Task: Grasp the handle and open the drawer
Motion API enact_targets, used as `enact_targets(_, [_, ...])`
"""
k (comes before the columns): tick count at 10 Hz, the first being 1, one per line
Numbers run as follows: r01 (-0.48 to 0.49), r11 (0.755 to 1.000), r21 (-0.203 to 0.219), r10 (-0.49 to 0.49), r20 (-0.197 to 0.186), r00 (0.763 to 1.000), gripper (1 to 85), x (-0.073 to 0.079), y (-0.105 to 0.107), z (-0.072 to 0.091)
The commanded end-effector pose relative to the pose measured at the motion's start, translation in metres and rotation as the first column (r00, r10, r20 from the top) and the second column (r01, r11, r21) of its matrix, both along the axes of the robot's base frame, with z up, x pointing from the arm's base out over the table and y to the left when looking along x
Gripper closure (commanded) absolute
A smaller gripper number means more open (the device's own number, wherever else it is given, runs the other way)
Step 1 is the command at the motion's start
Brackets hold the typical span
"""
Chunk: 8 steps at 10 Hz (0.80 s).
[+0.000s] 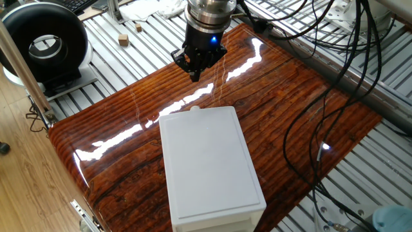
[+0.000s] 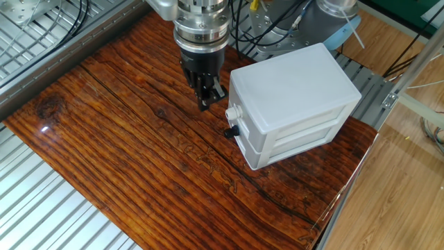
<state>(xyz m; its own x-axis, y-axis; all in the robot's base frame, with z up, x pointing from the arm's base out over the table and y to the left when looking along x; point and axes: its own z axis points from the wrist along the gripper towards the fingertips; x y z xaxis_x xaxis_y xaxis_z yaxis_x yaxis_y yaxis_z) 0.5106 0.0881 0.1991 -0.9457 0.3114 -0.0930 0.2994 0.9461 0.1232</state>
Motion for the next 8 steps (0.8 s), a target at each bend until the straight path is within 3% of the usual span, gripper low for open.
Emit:
enact_targets(1, [0.016, 1.0, 0.027, -0.016, 0.004, 1.0, 64.0, -0.001, 0.006, 0.005])
enact_targets(4, [0.036, 0.999, 0.034, -0.036, -0.01, 0.999, 61.0, -0.007, 0.005, 0.006])
enact_targets(8, [0.065, 0.997, 0.051, -0.065, -0.009, 0.998, 60.7, -0.013, 0.019, -0.004])
